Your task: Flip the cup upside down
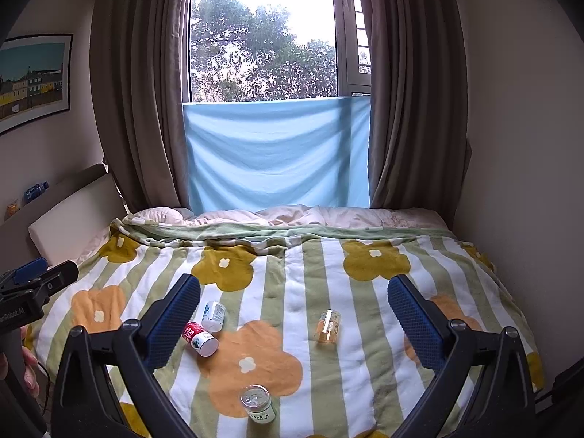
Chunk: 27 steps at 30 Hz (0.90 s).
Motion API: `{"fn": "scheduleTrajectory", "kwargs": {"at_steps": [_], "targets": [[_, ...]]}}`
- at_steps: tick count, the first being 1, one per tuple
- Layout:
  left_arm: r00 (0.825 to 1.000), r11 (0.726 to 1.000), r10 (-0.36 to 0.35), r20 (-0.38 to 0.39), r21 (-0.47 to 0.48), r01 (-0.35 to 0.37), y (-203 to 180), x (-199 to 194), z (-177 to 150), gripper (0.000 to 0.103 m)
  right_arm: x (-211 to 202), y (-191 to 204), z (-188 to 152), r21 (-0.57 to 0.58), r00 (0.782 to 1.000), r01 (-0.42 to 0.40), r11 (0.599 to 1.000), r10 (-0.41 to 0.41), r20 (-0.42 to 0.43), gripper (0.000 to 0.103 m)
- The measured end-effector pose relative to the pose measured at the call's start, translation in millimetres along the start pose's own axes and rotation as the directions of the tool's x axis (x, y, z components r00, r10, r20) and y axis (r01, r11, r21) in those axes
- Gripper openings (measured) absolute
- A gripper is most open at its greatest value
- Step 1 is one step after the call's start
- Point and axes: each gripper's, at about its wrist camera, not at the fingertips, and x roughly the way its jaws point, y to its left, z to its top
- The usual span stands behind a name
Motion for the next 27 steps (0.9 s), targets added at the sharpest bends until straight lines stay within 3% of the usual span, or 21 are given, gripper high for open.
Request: {"fn": "scheduleTrajectory", "kwargs": {"at_steps": [27], "targets": [[1.000,0.999,0.000,0.025,0.051,-0.002,-9.5,1.4,7.4,0.103,6.2,4.7,5.9,0.012,1.000,0.017,1.000,-0.017,0.014,0.102]]}}
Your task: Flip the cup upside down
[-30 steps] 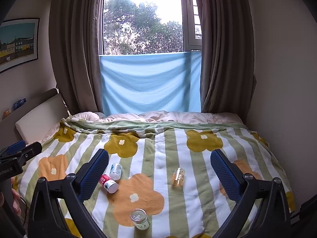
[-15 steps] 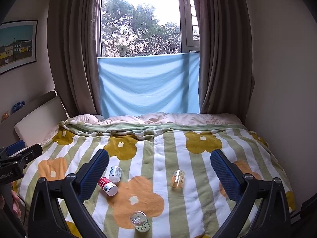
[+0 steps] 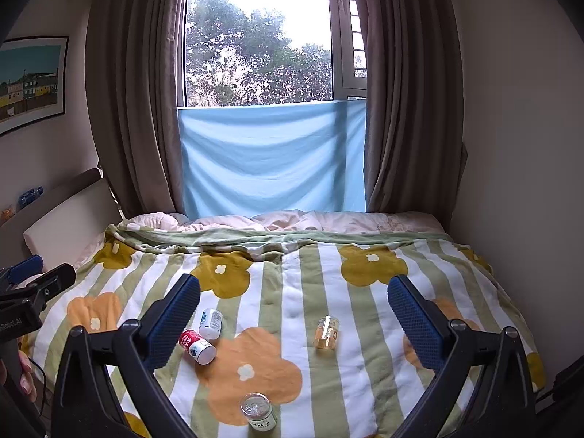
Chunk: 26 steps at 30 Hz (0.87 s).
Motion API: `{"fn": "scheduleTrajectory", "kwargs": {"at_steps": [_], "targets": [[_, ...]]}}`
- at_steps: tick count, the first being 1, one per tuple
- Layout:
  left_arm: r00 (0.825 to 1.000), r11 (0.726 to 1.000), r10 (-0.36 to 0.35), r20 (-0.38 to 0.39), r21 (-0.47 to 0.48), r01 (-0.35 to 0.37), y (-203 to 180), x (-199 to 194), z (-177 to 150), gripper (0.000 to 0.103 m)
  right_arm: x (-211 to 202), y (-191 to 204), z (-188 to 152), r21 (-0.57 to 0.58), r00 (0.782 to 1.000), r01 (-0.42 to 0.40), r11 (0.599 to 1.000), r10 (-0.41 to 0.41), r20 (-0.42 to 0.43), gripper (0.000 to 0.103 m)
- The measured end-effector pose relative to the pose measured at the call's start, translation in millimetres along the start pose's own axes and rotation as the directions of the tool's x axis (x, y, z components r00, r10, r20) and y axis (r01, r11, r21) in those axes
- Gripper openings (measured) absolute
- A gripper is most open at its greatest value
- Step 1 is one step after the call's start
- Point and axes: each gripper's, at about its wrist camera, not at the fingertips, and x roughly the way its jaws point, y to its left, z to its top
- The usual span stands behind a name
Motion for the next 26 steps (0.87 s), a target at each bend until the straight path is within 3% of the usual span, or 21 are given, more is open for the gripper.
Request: {"fn": "scheduleTrajectory", "kwargs": {"at_steps": [9,15,26], "targets": [[1.000,1.000,0.016,0.014,0.000,-0.016,3.0,-0.9,3.1,0.103,1.6,-1.1,-1.8,0.018,1.000,0.005,1.000,-0.005,-0.012,0.103],[0.994,0.996,0.087,0.073,0.023,-0.089,4.0,-9.5,6.2,0.103,1.8,-3.1,-1.9,0.020,1.000,0.001,1.000,-0.001,-0.013,0.103],[0.982,0.992,0.102,0.159,0.059,-0.112,-7.3,-21.1,5.7,0.103,-1.4,-2.9,-0.7,0.009,1.000,0.001,1.000,-0.001,0.001,0.103]]}}
